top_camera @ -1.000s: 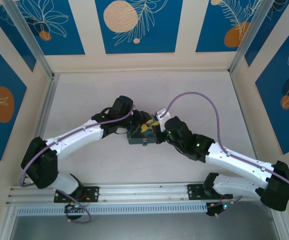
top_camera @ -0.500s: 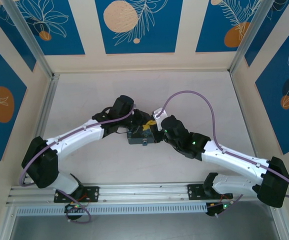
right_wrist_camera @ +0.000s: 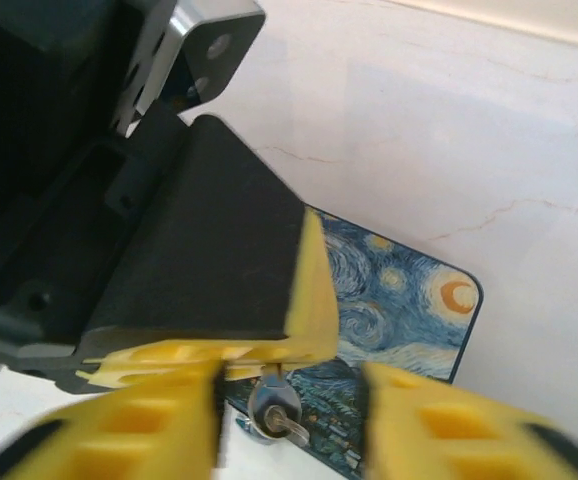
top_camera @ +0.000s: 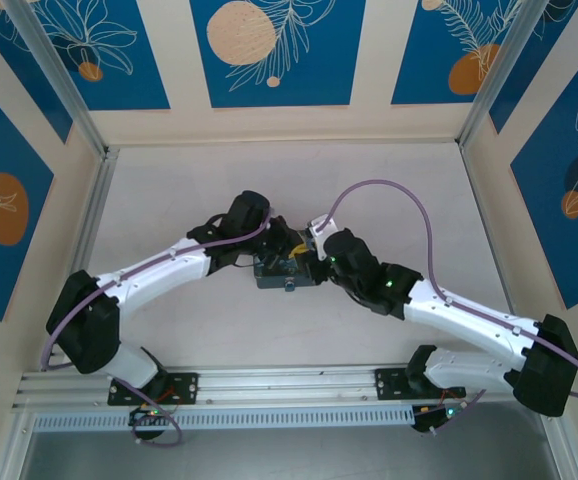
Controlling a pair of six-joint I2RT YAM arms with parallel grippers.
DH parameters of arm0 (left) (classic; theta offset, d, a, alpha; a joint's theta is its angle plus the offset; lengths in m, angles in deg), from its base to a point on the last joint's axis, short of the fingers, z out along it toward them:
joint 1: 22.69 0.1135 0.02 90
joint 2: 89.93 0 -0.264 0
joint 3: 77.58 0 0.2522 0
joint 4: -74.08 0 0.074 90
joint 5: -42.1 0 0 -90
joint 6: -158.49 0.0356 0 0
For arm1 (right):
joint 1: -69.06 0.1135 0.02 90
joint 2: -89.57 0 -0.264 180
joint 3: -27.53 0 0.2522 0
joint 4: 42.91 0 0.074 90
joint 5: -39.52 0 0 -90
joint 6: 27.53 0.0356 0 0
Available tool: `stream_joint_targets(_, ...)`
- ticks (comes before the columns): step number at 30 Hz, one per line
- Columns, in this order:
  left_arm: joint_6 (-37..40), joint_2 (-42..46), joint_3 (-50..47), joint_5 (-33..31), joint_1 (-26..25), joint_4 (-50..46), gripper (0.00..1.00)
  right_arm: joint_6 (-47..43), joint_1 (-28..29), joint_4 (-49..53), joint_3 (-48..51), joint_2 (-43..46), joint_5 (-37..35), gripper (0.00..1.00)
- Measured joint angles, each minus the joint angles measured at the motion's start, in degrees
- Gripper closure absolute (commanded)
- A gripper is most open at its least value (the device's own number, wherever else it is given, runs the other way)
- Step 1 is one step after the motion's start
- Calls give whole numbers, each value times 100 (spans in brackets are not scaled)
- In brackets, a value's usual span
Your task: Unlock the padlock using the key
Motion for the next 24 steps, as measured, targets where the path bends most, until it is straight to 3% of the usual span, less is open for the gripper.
stream_joint_targets(4,599,-2,-4,-92,26,13,100,667,-684,68,31,680,625,34)
stream_joint_targets(6,1073,20,-11,-205,52,48,100,1126,-1141,61,87,1086,1051,18)
stream_joint_targets(7,1322,50,-35,-269,61,92,100,1344,-1342,61,109,1237,1235,5)
stream_joint_targets(8,1486,83,-55,-293,72,129,100,1482,-1497,55,127,1340,1379,0)
stream_joint_targets(15,2977,581,-210,-376,140,872,100,2811,-2354,-240,260,1237,2765,1)
stream_joint_targets(21,3366,925,-754,-542,146,2081,100,4074,-2776,-1827,990,728,3908,31)
stream_joint_targets(24,3261,992,-1161,-752,146,2708,100,4664,-2785,-2931,1287,317,4297,41)
